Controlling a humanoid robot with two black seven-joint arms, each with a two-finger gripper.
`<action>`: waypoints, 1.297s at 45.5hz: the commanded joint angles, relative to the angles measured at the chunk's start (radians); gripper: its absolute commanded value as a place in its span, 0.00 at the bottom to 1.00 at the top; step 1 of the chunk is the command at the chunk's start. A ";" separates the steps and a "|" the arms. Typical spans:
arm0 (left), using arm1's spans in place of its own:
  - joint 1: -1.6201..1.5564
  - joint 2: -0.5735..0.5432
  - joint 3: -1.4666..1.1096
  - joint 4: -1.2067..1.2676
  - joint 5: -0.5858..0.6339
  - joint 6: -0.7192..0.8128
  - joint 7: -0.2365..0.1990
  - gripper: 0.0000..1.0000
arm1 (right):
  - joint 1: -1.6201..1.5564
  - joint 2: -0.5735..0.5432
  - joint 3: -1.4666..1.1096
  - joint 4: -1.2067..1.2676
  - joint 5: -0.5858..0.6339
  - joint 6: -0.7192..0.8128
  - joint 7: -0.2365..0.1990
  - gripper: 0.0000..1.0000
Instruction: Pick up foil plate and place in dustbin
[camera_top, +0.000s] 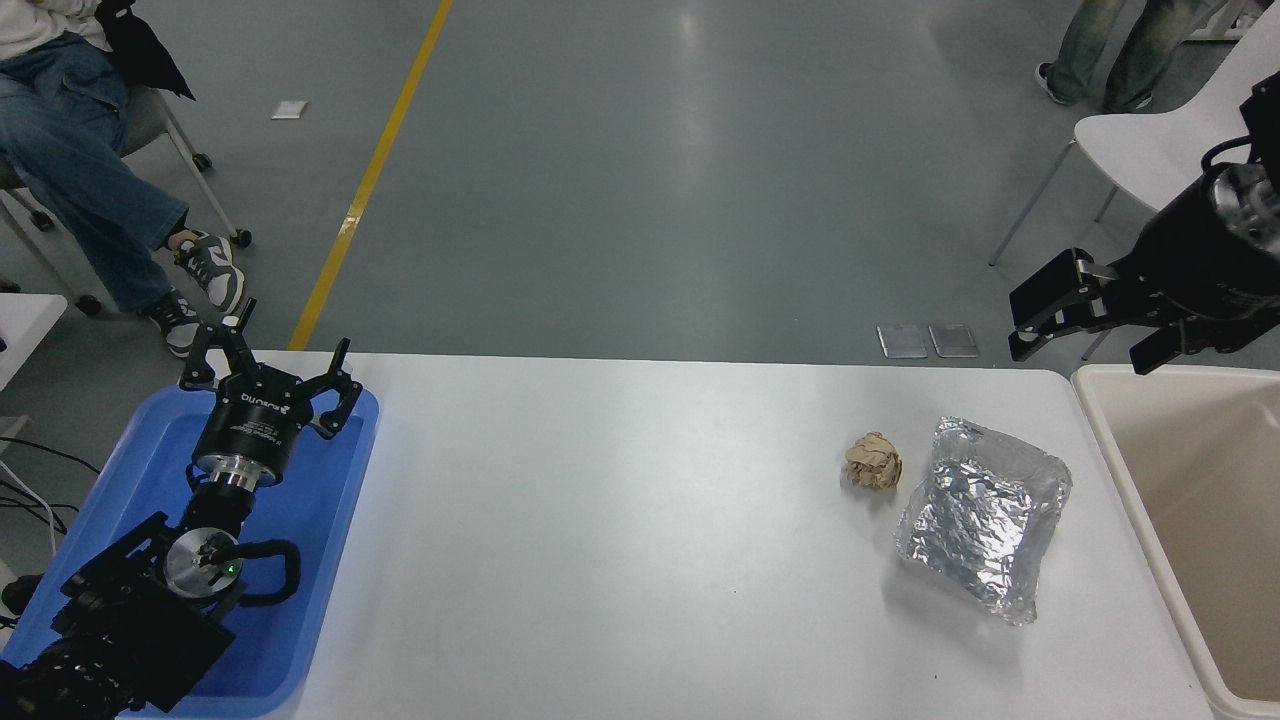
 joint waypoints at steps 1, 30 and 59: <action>0.000 0.001 0.000 0.000 0.000 0.000 0.000 1.00 | 0.001 0.002 0.008 0.000 -0.001 0.000 0.001 1.00; -0.002 0.001 0.000 0.000 0.000 0.000 0.000 1.00 | -0.007 -0.001 0.009 -0.006 -0.005 0.000 0.001 1.00; -0.002 0.001 0.000 0.000 0.000 0.000 -0.001 1.00 | -0.068 -0.002 0.043 -0.058 -0.028 0.000 0.001 1.00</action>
